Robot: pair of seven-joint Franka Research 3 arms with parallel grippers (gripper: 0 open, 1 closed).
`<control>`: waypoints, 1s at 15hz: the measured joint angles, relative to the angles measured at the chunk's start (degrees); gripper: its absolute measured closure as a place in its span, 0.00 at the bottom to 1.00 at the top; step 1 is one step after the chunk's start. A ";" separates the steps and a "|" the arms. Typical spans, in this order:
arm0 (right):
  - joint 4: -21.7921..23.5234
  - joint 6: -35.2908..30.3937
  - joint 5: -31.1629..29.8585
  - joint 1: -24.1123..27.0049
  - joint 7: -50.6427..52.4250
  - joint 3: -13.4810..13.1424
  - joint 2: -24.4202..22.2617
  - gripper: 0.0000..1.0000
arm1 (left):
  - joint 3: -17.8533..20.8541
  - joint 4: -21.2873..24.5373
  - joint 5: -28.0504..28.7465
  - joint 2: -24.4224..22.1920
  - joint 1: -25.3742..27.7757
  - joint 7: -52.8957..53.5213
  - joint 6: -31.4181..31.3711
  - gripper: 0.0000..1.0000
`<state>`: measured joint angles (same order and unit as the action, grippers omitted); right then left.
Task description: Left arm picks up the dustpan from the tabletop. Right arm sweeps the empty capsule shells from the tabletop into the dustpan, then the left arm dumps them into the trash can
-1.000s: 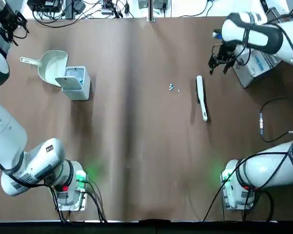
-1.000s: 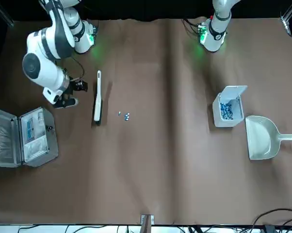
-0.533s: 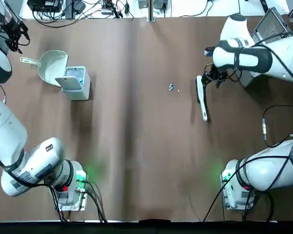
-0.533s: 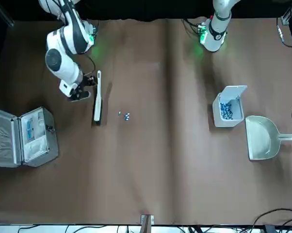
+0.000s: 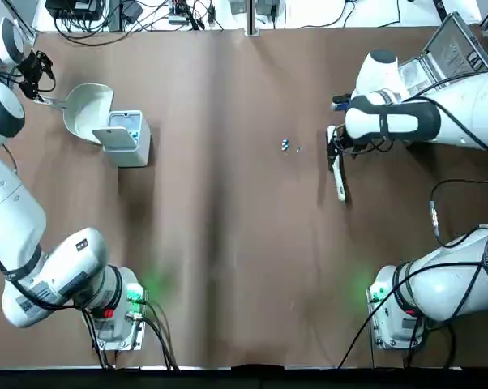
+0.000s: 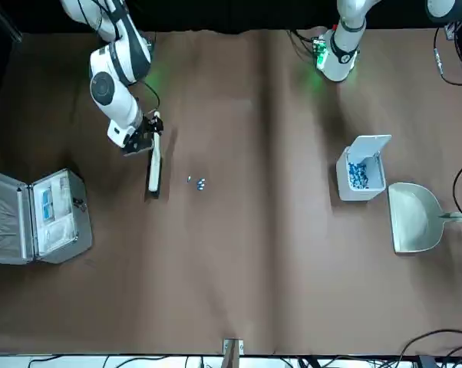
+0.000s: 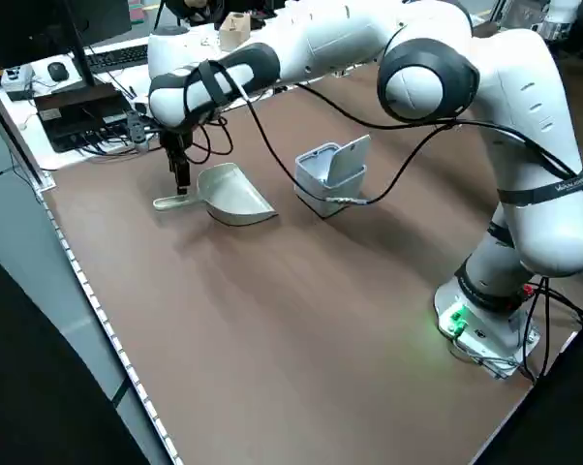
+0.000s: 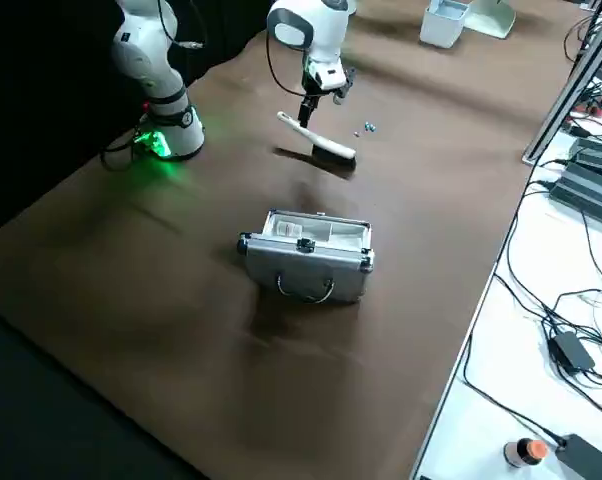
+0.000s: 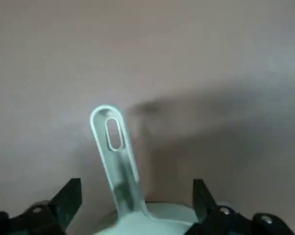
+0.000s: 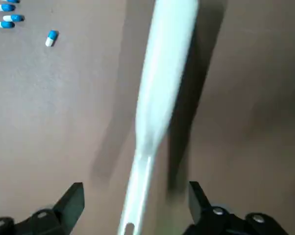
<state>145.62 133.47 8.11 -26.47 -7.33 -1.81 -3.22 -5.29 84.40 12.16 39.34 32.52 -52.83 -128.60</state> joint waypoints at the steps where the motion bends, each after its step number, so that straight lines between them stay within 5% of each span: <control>1: 0.47 1.96 0.00 -1.06 -1.15 0.00 0.90 0.07 | 0.01 0.45 0.53 0.15 0.30 0.00 -0.49 0.00; 7: 1.67 7.59 0.01 -3.61 -3.56 -0.17 6.65 0.12 | 0.13 2.02 1.19 1.50 2.35 0.00 -5.61 0.00; 15: 1.66 2.79 0.04 -3.47 -3.91 -0.55 6.65 0.18 | 0.08 2.51 1.19 2.45 2.18 0.00 -6.73 0.06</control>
<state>147.28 136.26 8.14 -29.95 -11.24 -2.36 3.43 -5.20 86.91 13.36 41.79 34.70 -52.83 -135.33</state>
